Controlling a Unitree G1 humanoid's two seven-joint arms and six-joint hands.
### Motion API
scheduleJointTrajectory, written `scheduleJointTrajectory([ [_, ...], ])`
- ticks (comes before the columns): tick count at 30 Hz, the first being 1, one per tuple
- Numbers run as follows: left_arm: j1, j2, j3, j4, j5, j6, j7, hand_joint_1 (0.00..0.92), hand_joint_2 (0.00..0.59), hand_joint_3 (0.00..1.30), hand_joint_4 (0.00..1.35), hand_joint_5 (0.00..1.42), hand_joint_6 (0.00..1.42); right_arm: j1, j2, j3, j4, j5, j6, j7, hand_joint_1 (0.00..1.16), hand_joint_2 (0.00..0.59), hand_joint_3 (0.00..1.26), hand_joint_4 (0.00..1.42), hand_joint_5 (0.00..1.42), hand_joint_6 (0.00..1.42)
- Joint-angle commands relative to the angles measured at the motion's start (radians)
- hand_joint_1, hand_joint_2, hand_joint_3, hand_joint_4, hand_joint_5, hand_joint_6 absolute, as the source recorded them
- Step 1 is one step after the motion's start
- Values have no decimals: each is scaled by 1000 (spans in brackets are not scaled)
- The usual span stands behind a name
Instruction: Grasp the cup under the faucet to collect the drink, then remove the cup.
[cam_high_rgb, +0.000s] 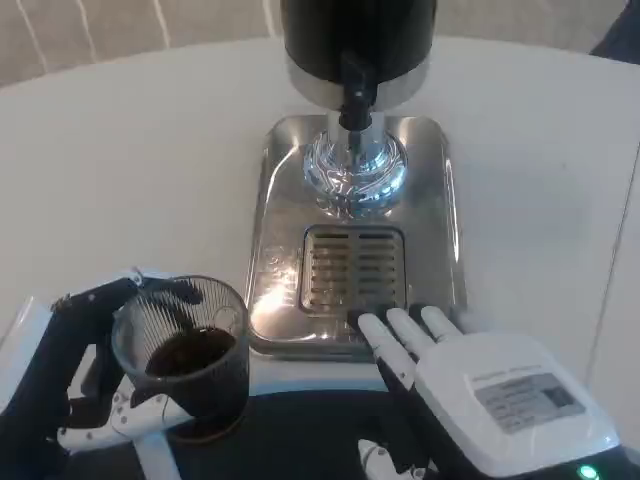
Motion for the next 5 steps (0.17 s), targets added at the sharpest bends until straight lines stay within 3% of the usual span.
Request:
scheduleJointTrajectory([
  [1,15,-9,10,-15,-18,-5,0,595,16,938,1107,1362,1424,54,79,61,-16,-8,-5,-12,0,586,0,0,0,0],
  [5,19,-13,6,-11,-10,-5,0,597,15,938,1107,1362,1424,74,75,65,-16,-6,-9,-21,0,586,0,0,0,0],
])
